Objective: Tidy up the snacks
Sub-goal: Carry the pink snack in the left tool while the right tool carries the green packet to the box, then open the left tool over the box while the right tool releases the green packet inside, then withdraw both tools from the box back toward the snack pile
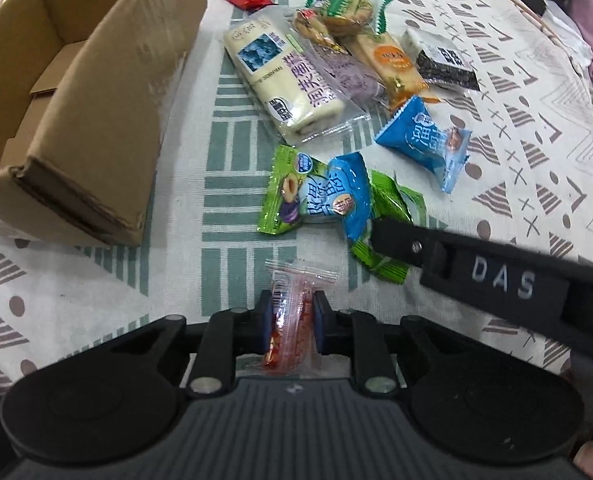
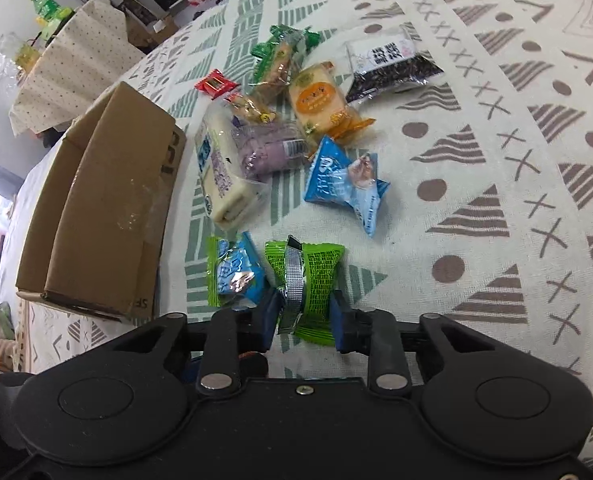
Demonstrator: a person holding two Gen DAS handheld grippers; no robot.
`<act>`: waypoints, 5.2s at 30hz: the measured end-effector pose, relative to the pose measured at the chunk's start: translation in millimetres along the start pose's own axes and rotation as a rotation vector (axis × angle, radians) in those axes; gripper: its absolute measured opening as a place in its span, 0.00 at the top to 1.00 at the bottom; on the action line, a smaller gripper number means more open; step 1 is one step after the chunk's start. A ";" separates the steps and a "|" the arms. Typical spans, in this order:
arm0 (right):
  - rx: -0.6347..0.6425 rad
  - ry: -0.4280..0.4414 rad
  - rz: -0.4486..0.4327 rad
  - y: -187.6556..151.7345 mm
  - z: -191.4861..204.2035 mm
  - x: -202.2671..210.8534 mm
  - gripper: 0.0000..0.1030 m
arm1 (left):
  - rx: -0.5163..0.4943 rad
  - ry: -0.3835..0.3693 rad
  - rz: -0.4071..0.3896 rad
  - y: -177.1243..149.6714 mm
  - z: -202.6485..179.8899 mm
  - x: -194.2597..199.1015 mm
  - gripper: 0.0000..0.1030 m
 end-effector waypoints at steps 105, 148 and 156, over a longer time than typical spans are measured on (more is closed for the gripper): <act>0.166 0.066 -0.208 22.9 159.6 51.5 0.19 | 0.376 0.053 -0.227 27.5 179.4 120.6 0.33; 0.149 -0.038 -0.373 6.7 39.9 126.8 0.00 | 0.267 -0.001 -0.409 -2.2 56.2 157.0 0.00; 0.162 -0.027 -0.356 5.9 23.1 128.7 0.00 | 0.250 0.005 -0.408 -3.1 36.2 148.4 0.00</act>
Point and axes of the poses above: each gripper's, at about its wrist camera, not at the fingertips, and x roughly against the way its jaws point, z to its left, y to its top, the point moved 1 cm from there along -x, roughly the way its jaws point, and after that the axes turned 5 degrees about z, right-handed, at the moved point
